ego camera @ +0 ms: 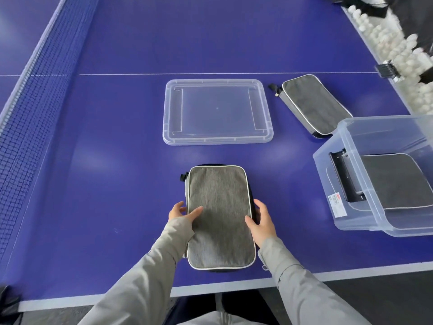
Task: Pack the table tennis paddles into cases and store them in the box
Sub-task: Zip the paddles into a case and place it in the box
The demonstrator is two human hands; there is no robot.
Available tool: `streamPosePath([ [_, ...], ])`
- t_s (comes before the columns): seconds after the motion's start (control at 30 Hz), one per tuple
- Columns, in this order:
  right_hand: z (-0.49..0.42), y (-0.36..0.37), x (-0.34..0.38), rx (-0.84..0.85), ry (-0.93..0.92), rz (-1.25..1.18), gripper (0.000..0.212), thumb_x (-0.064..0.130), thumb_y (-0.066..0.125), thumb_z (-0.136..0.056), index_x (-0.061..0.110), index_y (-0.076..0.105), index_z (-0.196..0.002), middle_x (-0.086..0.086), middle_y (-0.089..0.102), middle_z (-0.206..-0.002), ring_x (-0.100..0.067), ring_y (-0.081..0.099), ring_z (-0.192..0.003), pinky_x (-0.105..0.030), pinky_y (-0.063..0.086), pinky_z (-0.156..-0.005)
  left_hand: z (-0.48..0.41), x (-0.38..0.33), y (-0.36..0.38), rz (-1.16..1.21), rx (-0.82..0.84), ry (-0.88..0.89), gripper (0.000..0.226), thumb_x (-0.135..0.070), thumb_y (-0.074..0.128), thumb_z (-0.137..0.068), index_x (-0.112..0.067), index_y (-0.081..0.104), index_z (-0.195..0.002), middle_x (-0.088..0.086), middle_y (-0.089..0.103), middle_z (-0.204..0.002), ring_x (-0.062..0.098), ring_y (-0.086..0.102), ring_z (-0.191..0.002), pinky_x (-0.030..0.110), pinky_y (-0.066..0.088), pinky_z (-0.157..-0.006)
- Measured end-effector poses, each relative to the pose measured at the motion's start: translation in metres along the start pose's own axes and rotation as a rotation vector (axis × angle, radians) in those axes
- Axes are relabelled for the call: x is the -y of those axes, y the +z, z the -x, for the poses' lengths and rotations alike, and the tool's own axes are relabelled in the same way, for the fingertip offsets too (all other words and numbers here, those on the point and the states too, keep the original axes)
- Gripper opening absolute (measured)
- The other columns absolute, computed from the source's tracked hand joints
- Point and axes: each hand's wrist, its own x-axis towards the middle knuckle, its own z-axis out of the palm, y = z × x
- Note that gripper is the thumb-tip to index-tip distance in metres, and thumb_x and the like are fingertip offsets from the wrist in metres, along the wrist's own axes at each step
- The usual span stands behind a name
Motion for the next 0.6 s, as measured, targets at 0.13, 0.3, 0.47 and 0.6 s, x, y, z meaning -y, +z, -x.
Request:
streamPosePath([
  [0.13,-0.003,0.002,-0.004,-0.015,0.018,0.015,0.05,0.015,0.05,-0.095,0.026,0.037,-0.142,-0.006,0.047,-0.14,-0.022,0.044,-0.129,-0.041,0.035,-0.11,-0.006,-0.001,0.004,-0.01,0.03,-0.031,0.065,-0.035,0.079,-0.071,-0.014,0.048,-0.123,0.001,0.056,-0.106,0.02,0.06,-0.087,0.034,0.049,-0.078],
  [0.3,-0.015,-0.002,-0.008,-0.006,0.026,0.057,0.046,0.015,0.048,-0.096,0.025,0.041,-0.141,-0.008,0.05,-0.134,-0.024,0.049,-0.122,-0.035,0.038,-0.105,-0.006,-0.002,0.006,0.001,0.105,-0.073,0.047,-0.035,0.083,-0.066,-0.013,0.058,-0.098,0.011,0.066,-0.102,0.028,0.066,-0.09,0.038,0.055,-0.078],
  [0.47,-0.02,-0.005,-0.015,0.008,0.046,0.072,0.045,0.014,0.045,-0.097,0.027,0.04,-0.141,-0.007,0.048,-0.131,-0.024,0.049,-0.118,-0.025,0.035,-0.094,0.0,-0.006,0.012,0.064,0.129,-0.083,0.062,-0.025,0.086,-0.063,-0.005,0.05,-0.11,0.019,0.062,-0.112,0.033,0.063,-0.095,0.041,0.054,-0.085],
  [0.6,-0.022,-0.009,-0.014,0.01,0.048,0.058,0.045,0.015,0.045,-0.097,0.028,0.041,-0.14,-0.008,0.052,-0.129,-0.024,0.051,-0.116,-0.03,0.039,-0.098,0.007,-0.01,0.015,0.152,0.176,-0.042,0.082,-0.025,0.087,-0.056,-0.022,0.04,-0.123,0.017,0.061,-0.113,0.036,0.063,-0.098,0.049,0.053,-0.089],
])
